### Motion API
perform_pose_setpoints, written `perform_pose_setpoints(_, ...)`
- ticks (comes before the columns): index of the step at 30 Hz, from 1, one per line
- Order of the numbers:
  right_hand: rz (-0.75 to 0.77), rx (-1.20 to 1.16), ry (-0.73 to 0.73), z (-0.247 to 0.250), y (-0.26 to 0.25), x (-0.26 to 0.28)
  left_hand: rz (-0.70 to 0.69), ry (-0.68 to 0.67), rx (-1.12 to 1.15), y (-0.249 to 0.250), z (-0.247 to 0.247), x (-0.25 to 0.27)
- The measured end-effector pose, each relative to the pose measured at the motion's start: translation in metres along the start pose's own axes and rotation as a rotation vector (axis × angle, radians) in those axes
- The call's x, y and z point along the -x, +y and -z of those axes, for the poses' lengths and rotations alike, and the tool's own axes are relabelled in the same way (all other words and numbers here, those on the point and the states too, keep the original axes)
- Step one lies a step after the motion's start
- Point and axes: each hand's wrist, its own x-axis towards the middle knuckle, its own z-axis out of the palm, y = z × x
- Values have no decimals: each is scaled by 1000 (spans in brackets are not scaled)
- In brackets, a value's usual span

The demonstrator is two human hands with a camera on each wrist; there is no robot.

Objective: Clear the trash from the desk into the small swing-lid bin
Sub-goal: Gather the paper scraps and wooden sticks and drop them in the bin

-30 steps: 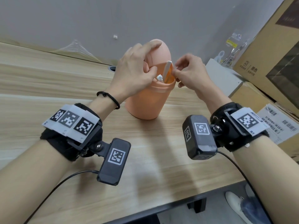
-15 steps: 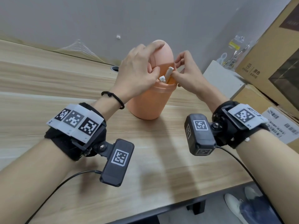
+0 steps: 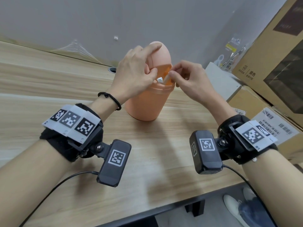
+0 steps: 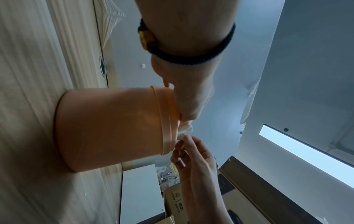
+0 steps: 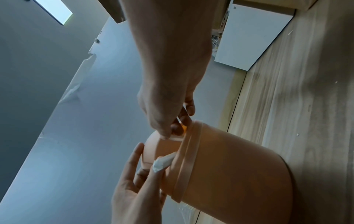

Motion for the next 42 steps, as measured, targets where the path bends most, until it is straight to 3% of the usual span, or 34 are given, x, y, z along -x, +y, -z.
perform_pose_setpoints(15, -226, 113, 70, -11, 6, -33, -17, 7, 34, -1, 1, 0)
perform_pose_setpoints(20, -310, 220, -37, -17, 4, -46, -19, 1, 36, -2, 1, 0)
perform_pose_setpoints(26, -328, 251, -52, -19, 5, -51, -15, 0, 40, -2, 0, 0)
perform_pose_setpoints(30, -312, 43, -91, -13, 7, -42, -9, 7, 35, -2, 0, -1)
perform_pose_setpoints(35, -139, -206, 48, -5, -7, -25, -10, 12, 46, -2, -1, 0)
perform_pose_setpoints(37, -35, -241, -47, -2, -14, -17, -11, 19, 52, -3, -1, 1)
perform_pose_setpoints(40, 12, -260, -343, 5, -18, -7, -12, 26, 45, -3, -2, 1)
perform_pose_setpoints(42, 13, -253, -398, 7, -19, -2, -14, 26, 36, -3, -2, 1)
